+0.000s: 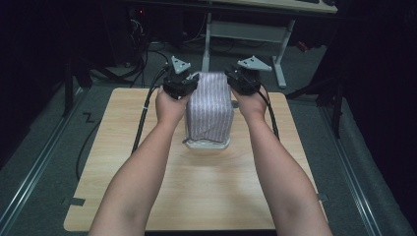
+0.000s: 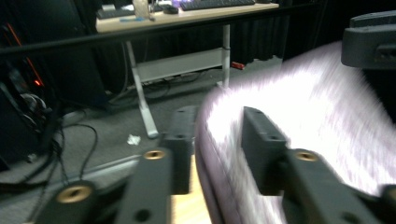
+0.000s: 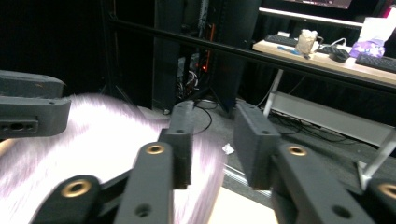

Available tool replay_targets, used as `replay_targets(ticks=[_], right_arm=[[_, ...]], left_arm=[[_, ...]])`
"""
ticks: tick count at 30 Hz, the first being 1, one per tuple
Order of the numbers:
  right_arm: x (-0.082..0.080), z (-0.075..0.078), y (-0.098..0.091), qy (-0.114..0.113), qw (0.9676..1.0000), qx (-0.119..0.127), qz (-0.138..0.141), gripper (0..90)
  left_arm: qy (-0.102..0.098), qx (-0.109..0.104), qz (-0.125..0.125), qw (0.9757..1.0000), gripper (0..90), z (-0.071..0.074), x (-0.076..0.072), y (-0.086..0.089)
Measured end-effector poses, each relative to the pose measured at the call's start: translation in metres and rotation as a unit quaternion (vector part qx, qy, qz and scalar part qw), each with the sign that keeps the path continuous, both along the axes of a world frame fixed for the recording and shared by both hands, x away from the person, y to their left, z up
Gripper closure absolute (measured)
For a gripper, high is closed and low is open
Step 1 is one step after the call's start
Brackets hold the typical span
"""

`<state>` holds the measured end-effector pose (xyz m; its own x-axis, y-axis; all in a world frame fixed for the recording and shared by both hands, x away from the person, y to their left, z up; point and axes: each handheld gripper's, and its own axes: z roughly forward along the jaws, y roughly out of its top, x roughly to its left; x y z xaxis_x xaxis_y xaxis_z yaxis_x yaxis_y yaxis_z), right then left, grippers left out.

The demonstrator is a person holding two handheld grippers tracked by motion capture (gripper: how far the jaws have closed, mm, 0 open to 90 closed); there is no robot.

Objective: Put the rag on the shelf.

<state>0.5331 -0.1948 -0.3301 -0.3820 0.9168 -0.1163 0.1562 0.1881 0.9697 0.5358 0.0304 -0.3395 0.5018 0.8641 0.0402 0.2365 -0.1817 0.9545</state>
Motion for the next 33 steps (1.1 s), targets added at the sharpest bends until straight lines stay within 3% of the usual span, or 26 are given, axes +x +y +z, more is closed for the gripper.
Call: replay_targets(ticks=[18, 24, 33], right_arm=[[-0.02, -0.005, -0.001, 0.006, 0.9997, 0.02, 0.015, 67.4], [-0.029, -0.007, 0.001, 0.005, 0.9995, 0.017, 0.025, 64.3], [-0.053, -0.01, -0.003, 0.004, 0.9995, 0.004, 0.03, 59.5]], left_arm=[[0.013, -0.028, -0.014, 0.9994, 58.4, -0.009, -0.009, 0.004], [-0.004, -0.037, -0.024, 0.999, 55.6, -0.004, -0.021, 0.005], [-0.011, -0.012, -0.041, 0.999, 48.9, -0.007, -0.044, 0.001]])
